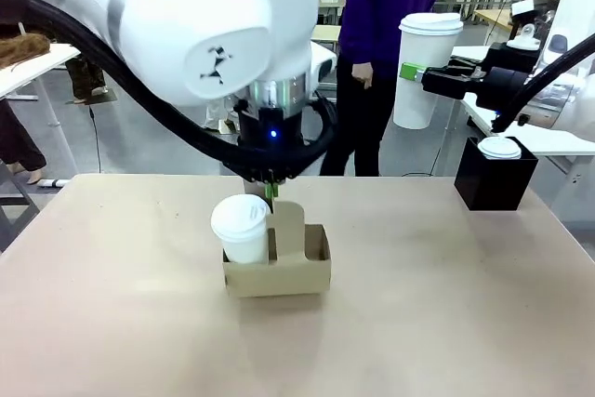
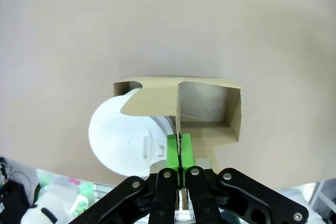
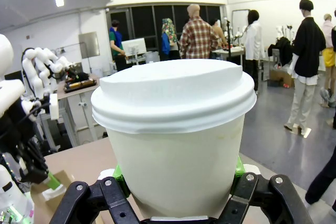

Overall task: Pour a drink into a cup and package it in a carrier.
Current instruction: Position the Cup Carrier in the center of the table.

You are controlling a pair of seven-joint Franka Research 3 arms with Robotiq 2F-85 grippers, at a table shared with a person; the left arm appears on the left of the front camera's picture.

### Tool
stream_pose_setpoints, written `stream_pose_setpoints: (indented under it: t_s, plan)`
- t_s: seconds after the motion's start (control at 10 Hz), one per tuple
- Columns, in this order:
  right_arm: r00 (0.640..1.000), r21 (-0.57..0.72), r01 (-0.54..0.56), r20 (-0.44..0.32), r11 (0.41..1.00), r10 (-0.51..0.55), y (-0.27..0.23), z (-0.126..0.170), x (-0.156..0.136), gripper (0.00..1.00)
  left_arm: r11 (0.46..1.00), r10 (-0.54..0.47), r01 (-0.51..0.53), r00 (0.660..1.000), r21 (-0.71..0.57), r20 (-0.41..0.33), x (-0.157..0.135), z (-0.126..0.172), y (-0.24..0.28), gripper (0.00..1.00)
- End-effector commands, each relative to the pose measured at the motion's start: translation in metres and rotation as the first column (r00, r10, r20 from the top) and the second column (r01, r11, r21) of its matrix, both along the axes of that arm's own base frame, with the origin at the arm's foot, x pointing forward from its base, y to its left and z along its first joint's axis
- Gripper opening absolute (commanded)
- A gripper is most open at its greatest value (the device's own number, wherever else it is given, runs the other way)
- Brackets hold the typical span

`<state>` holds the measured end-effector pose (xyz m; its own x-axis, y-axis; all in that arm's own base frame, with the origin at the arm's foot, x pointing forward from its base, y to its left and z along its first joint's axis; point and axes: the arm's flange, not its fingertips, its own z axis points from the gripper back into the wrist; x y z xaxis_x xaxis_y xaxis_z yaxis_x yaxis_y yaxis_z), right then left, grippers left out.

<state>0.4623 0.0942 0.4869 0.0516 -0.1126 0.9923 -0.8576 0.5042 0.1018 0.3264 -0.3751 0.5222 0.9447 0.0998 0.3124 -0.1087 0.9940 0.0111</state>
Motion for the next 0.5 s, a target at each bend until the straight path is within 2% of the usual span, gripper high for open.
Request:
stream_pose_setpoints:
  t_s: [0.0,0.1,0.3,0.4]
  plan:
    - [1.0,0.017,-0.004,0.01,1.0,0.004,0.002,0.007,0.004,0.8,1.0,0.004,-0.004,1.0,0.007,0.024,-0.004,-0.01,-0.006,0.02]
    - [1.0,0.017,-0.004,0.01,1.0,0.004,0.002,0.007,0.004,0.8,1.0,0.002,-0.002,1.0,0.023,0.025,-0.005,-0.015,-0.01,0.02]
    - [1.0,0.017,-0.004,0.01,1.0,0.004,0.002,0.007,0.004,0.8,1.0,0.007,-0.007,1.0,0.016,-0.019,0.003,-0.025,-0.013,0.02]
    - [1.0,0.017,-0.004,0.01,1.0,0.004,0.002,0.007,0.004,0.8,1.0,-0.022,0.022,1.0,0.018,-0.018,-0.004,-0.016,-0.011,0.02]
